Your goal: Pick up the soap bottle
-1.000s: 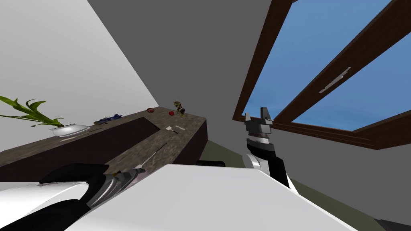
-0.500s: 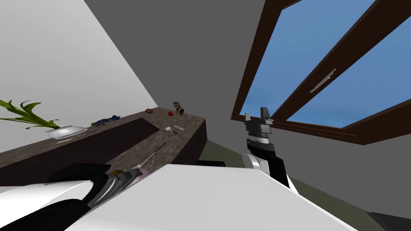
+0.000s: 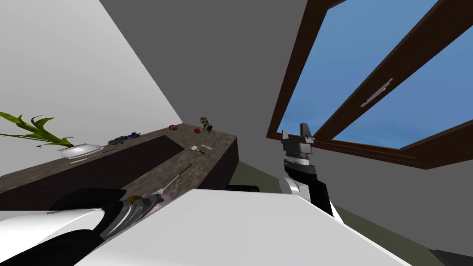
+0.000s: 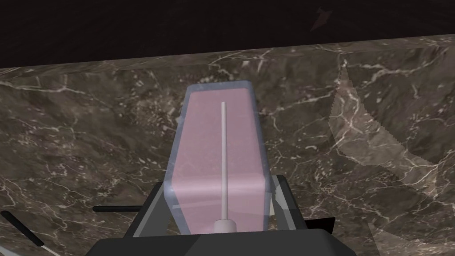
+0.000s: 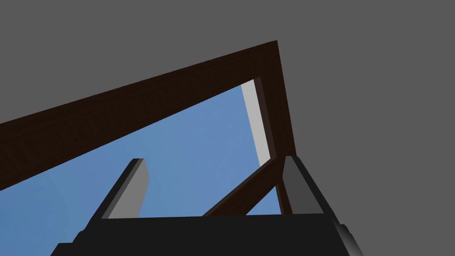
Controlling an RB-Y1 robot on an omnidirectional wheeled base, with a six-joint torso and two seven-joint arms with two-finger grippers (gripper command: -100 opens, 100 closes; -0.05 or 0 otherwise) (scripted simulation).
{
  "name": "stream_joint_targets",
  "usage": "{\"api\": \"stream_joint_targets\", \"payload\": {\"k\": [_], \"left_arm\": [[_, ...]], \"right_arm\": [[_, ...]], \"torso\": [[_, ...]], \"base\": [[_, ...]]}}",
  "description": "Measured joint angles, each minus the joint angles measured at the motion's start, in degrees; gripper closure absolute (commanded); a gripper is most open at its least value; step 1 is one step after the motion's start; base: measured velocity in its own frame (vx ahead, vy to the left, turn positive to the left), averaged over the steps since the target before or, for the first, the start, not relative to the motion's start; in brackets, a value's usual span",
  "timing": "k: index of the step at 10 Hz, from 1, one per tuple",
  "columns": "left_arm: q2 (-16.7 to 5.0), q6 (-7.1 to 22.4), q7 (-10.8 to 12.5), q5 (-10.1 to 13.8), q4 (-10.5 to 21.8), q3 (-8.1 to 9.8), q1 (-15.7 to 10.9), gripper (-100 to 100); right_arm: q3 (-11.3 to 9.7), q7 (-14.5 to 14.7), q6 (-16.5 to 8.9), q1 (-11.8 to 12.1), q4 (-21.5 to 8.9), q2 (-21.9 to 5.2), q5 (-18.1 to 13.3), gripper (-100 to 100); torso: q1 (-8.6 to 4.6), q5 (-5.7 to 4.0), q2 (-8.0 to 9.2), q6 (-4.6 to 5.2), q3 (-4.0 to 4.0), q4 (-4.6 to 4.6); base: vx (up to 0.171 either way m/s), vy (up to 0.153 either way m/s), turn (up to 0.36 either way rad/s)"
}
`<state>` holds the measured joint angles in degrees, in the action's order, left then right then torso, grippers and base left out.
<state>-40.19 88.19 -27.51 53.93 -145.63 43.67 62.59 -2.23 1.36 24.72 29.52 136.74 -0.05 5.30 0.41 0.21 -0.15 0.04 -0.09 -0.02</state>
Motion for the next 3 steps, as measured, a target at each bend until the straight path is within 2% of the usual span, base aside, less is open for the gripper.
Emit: {"api": "stream_joint_targets", "payload": {"k": [2, 3], "left_arm": [[-0.3, 1.6, 0.9, 1.8, -2.5, 1.78, 0.5, 100], [-0.3, 1.8, 1.0, 1.9, -2.7, 1.9, 0.5, 0]], "right_arm": [[0.0, 0.0, 0.0, 0.0, 0.0, 0.0, 0.0, 0], [0.0, 0.0, 0.0, 0.0, 0.0, 0.0, 0.0, 0]], "torso": [[0.02, 0.0, -0.07, 0.05, -0.05, -0.03], [-0.02, 0.01, -0.03, 0.06, -0.03, -0.03]], "base": [[0.028, 0.02, 0.029], [0.0, 0.0, 0.0]]}}
